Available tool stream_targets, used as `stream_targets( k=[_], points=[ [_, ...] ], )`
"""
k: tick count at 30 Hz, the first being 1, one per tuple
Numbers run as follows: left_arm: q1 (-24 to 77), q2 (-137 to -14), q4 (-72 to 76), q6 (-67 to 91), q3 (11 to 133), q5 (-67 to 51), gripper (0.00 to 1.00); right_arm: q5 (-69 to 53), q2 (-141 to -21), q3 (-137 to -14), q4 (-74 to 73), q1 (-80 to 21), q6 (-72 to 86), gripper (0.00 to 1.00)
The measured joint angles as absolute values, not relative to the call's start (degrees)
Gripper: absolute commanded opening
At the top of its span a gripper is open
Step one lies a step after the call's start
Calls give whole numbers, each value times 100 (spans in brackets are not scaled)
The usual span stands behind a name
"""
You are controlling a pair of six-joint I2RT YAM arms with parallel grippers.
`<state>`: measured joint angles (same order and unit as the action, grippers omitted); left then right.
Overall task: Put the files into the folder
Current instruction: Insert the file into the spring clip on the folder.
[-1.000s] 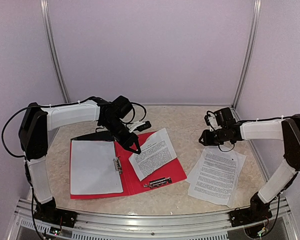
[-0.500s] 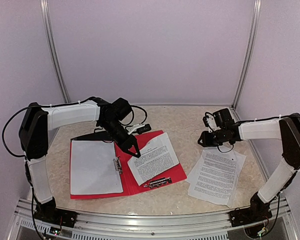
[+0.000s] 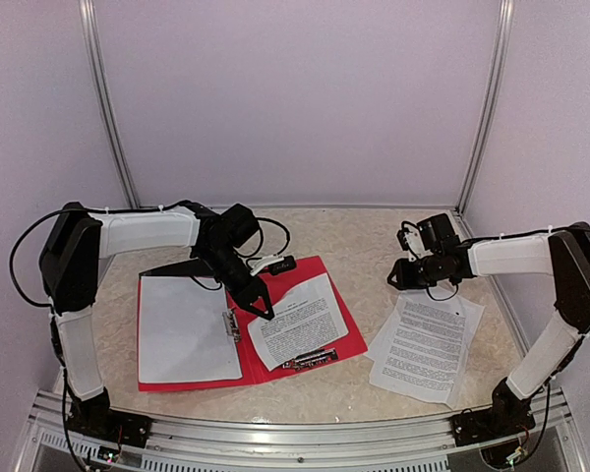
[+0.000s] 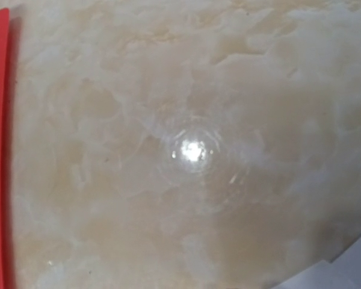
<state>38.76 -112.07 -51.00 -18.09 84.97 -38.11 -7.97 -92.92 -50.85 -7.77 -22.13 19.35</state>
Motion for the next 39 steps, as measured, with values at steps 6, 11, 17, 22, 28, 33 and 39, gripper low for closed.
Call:
stream_targets(
  k=[6,11,17,22,28,33,39],
  points=[
    [3815,-11255,-5024,-1896,8434,-3863,4,-799,-9330,-5085,-742,-2252,1938,30],
    [3623,-11271,-4958,-2064,8434,-3990,3,-801,-9395,-5085,-735,-2309,1946,30],
    [3551,-11271,-4928,-2202,8429,-4130,2,-819,-9428,-5085,-674,-2322,1962,30],
    [3551,-11275,-4919,-2324,8399,-4265,2,-827,-9478,-5085,-633,-2338,1975,30],
    [3555,-11299,-4912,-2460,8296,-4364,2,-838,-9485,-5085,-613,-2357,1981,30],
    [3586,-11380,-4919,-2587,8294,-4453,3,-838,-9485,-5085,-613,-2357,1979,30],
    [3664,-11522,-4960,-2661,8294,-4536,3,-838,-9485,-5085,-611,-2357,1981,30]
  ],
)
